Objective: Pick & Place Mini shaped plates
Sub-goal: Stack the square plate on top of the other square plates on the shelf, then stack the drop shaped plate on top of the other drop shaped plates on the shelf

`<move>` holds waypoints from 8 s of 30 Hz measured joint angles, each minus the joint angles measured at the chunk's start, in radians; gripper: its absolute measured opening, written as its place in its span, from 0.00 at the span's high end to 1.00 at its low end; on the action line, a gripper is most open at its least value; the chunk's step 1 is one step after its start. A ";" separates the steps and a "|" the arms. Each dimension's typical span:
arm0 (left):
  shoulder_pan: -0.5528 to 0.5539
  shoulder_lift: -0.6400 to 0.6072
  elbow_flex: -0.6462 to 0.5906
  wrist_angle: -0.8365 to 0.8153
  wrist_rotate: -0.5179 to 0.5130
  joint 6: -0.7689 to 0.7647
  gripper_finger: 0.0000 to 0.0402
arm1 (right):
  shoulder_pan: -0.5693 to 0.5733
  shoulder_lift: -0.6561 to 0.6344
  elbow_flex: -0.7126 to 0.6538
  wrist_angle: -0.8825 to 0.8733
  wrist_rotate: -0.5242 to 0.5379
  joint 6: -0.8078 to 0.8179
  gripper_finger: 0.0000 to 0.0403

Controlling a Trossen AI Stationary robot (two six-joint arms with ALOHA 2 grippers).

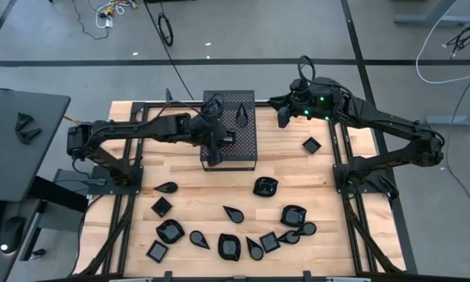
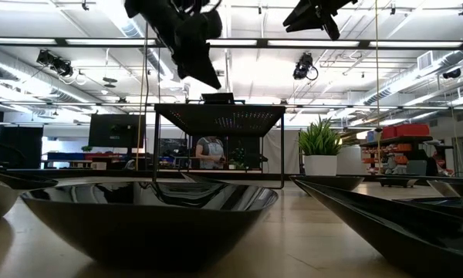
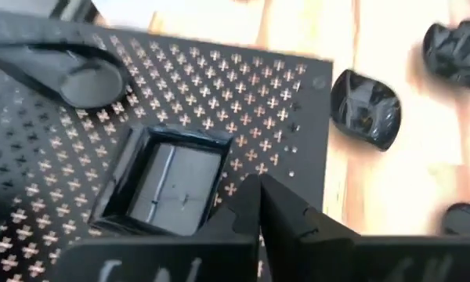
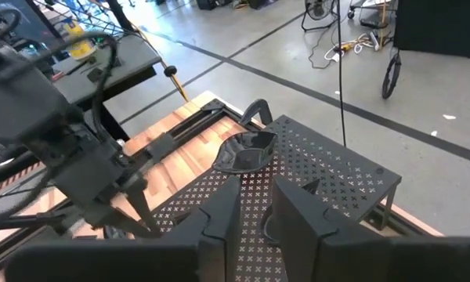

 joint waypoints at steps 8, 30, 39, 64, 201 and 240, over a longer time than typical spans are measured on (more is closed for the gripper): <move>0.018 0.041 0.000 0.061 -0.016 0.000 0.97 | 0.002 0.000 0.000 0.002 0.000 0.021 0.80; 0.018 -0.213 -0.001 -0.309 -0.205 -0.145 0.98 | 0.027 0.048 0.000 -0.187 -0.004 0.117 0.80; -0.026 -0.322 -0.100 -0.396 -0.207 -0.265 0.98 | 0.092 0.099 -0.001 -0.359 -0.010 0.267 0.80; -0.495 -0.559 -0.382 -0.316 -0.281 -0.707 0.98 | 0.654 0.116 -0.279 -0.203 -0.159 1.061 0.56; -0.027 -0.557 -0.382 -0.049 -0.299 -0.468 0.96 | -0.022 0.528 0.055 0.115 0.182 0.180 1.00; 0.012 -0.557 -0.382 -0.001 -0.312 -0.410 0.96 | -0.019 0.494 0.055 0.089 0.154 0.208 0.76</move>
